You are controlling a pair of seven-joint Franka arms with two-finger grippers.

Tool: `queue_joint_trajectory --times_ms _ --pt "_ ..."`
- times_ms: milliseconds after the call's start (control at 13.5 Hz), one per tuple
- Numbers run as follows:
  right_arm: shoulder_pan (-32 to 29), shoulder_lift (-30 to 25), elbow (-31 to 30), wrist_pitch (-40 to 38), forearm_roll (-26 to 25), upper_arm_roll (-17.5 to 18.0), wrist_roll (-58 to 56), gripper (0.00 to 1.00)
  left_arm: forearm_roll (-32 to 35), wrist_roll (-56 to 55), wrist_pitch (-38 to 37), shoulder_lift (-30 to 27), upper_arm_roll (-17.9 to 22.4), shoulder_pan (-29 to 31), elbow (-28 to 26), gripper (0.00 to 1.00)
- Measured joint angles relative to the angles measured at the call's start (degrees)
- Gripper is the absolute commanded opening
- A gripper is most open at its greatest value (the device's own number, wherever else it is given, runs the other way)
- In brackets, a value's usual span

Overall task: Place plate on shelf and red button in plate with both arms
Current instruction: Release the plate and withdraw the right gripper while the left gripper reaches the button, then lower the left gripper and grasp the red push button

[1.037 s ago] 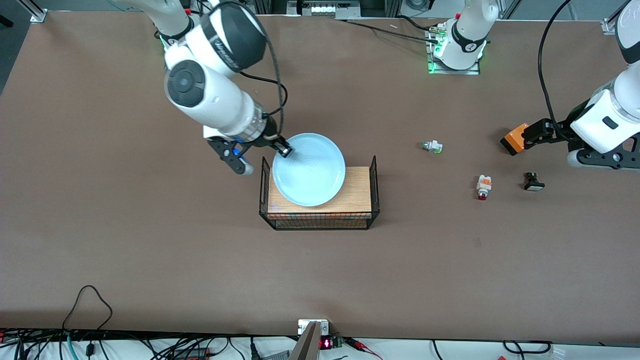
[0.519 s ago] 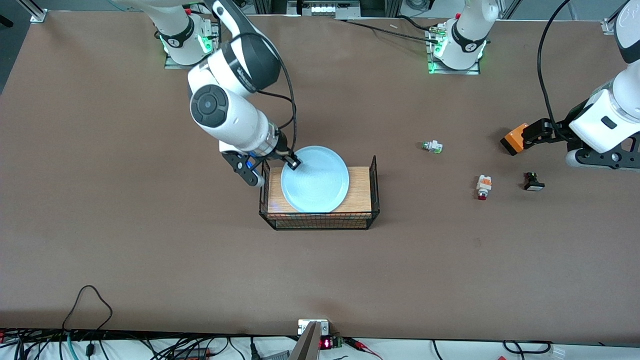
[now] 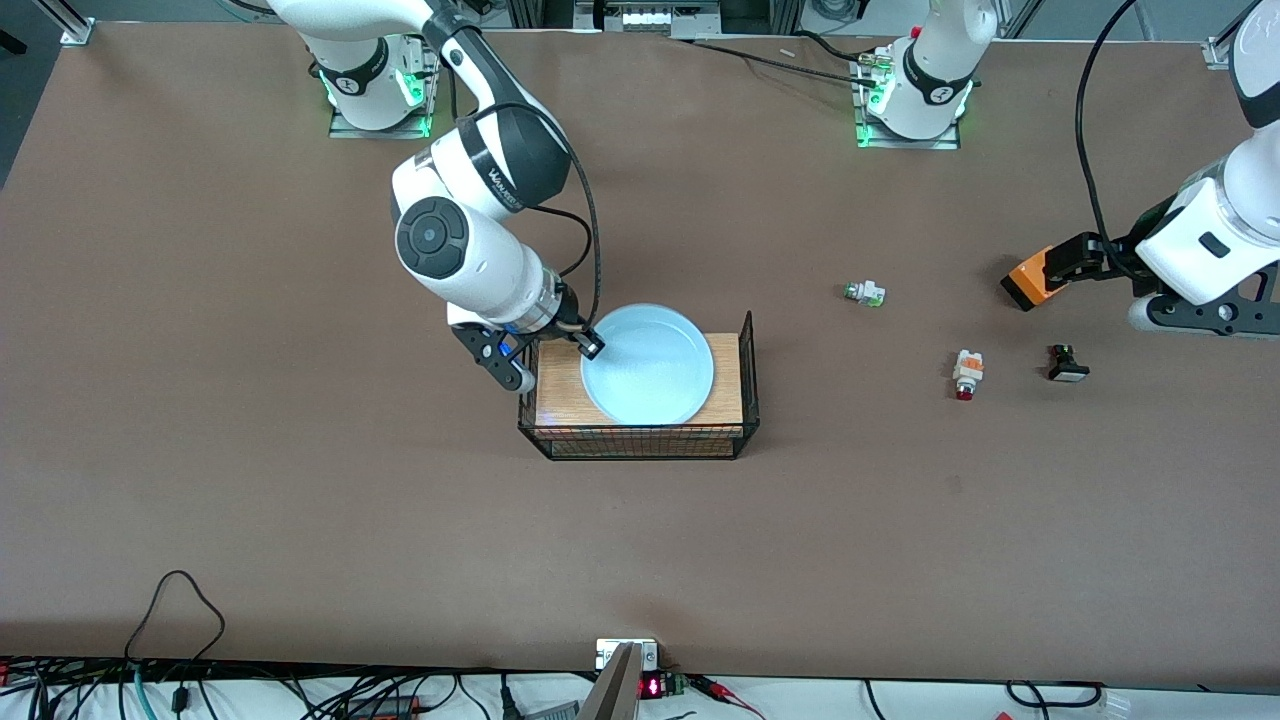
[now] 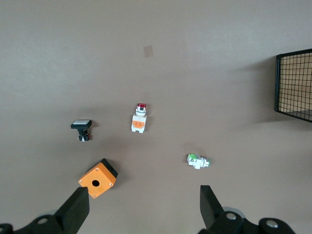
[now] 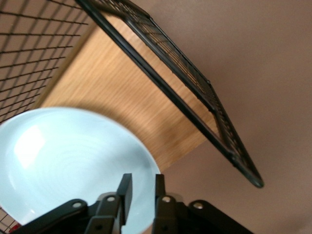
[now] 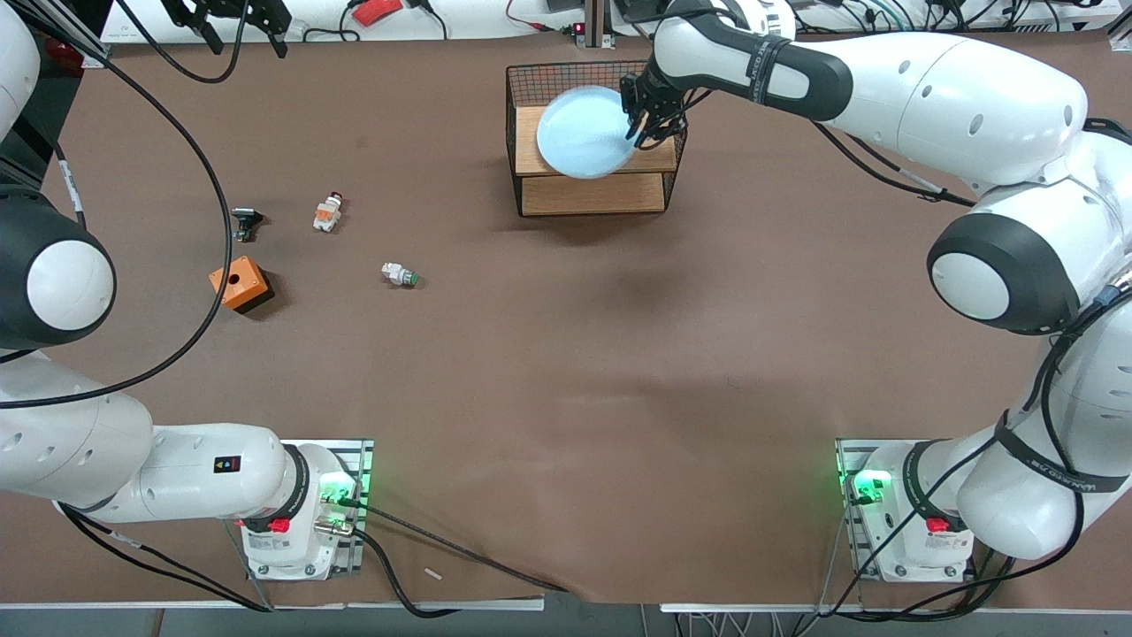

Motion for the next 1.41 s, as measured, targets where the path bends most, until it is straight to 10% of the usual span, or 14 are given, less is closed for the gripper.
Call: queue_joint_trajectory --times_ms 741,1407 --pt "-4.5 -13.27 1.56 -18.97 -6.71 -1.98 -16.44 1.0 -0.04 2.83 0.07 5.47 0.71 2.19 -3.74 1.0" --pt "-27.7 -16.92 -0.29 -24.72 -14.57 -3.24 -59.91 1.0 -0.03 10.36 42.89 8.8 0.58 3.14 -34.55 1.0"
